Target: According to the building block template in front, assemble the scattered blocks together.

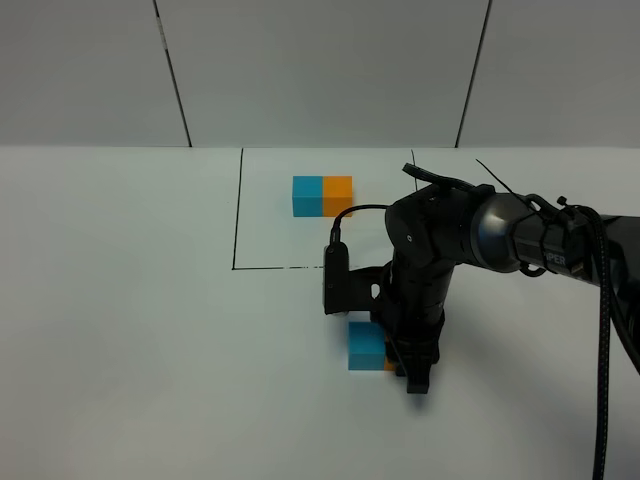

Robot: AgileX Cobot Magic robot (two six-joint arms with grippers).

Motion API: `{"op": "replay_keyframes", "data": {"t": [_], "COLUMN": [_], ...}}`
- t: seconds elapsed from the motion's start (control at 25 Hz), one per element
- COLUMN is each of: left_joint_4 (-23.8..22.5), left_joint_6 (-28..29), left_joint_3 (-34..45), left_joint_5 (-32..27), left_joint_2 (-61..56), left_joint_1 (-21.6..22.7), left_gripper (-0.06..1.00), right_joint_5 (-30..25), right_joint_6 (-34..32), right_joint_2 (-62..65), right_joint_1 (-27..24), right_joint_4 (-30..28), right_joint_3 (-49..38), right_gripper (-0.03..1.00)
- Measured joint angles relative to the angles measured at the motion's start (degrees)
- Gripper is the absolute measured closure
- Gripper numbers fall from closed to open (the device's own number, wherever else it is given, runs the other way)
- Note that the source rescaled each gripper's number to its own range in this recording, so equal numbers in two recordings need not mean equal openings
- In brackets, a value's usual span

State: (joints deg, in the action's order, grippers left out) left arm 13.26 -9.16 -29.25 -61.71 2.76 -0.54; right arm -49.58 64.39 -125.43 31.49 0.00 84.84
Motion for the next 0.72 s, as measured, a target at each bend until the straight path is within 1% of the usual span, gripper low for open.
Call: {"op": "replay_keyframes", "data": {"t": [0.4, 0.48, 0.52, 0.56, 0.6, 0.68, 0.72], "left_joint_4": [0.0, 0.0, 0.0, 0.0, 0.0, 0.0, 0.0], "left_joint_6": [0.0, 0.0, 0.0, 0.0, 0.0, 0.0, 0.0], "left_joint_3": [0.0, 0.0, 0.0, 0.0, 0.0, 0.0, 0.0], "left_joint_5": [0.0, 0.0, 0.0, 0.0, 0.0, 0.0, 0.0], "left_joint_2": [0.0, 0.0, 0.0, 0.0, 0.0, 0.0, 0.0], "left_joint_1": [0.0, 0.0, 0.0, 0.0, 0.0, 0.0, 0.0], "left_gripper": [0.27, 0.27, 0.27, 0.27, 0.27, 0.27, 0.27], "right_joint_5": [0.0, 0.1, 0.1, 0.1, 0.1, 0.1, 0.1], "right_joint_6": [0.0, 0.0, 0.0, 0.0, 0.0, 0.0, 0.0], "right_joint_2": [0.1, 0.1, 0.2, 0.2, 0.2, 0.4, 0.5], "right_joint_1": [0.0, 0.0, 0.0, 0.0, 0.1, 0.1, 0.1], "right_joint_4": [0.3, 0.6, 0.9, 1.4, 1.7, 1.9, 1.9], "right_joint_3": [0.0, 0.0, 0.0, 0.0, 0.0, 0.0, 0.0], "right_gripper": [0.97, 0.94, 0.89, 0.82, 0.7, 0.41, 0.29]}}
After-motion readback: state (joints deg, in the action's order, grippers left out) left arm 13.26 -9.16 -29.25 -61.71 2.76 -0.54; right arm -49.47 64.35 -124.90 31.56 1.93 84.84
